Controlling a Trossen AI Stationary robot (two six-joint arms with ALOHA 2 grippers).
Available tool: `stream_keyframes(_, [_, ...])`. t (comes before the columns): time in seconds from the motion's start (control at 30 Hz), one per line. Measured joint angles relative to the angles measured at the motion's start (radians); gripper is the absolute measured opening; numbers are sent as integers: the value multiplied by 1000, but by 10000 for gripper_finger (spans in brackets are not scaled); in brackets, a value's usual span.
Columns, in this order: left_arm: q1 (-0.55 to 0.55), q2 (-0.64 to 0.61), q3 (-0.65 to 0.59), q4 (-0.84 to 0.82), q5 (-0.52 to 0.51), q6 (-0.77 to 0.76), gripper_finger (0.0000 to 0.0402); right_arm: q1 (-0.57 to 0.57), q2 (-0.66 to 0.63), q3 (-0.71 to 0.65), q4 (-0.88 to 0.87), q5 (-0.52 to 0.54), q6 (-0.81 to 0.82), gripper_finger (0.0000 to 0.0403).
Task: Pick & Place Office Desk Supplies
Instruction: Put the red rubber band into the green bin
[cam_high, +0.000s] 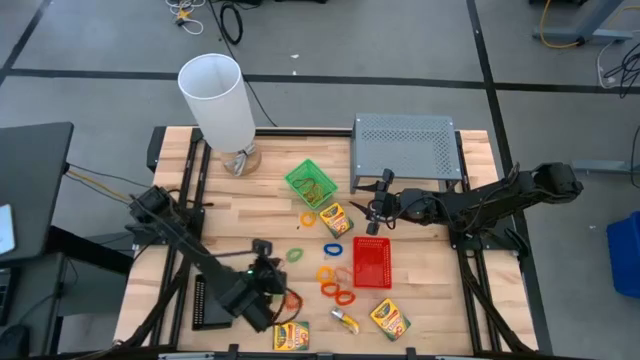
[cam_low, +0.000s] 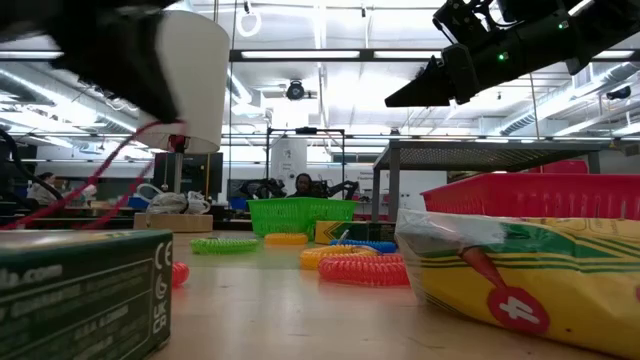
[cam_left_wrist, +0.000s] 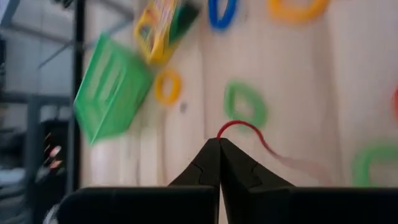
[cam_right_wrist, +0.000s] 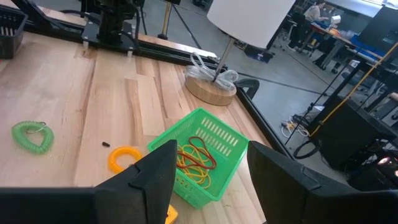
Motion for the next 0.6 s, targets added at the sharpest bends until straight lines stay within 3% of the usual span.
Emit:
stream_keyframes(0.2, [80, -27, 0, 428, 131, 380, 0, 0, 0, 0, 0, -1, -3, 205])
stream_keyframes(0.4, [192, -32, 0, 803, 418, 653, 0, 0, 0, 0, 0, -21, -3, 205])
stream_keyframes(0.6, [328, -32, 1, 932, 643, 776, 0, 0, 0, 0, -1, -58, 5, 205])
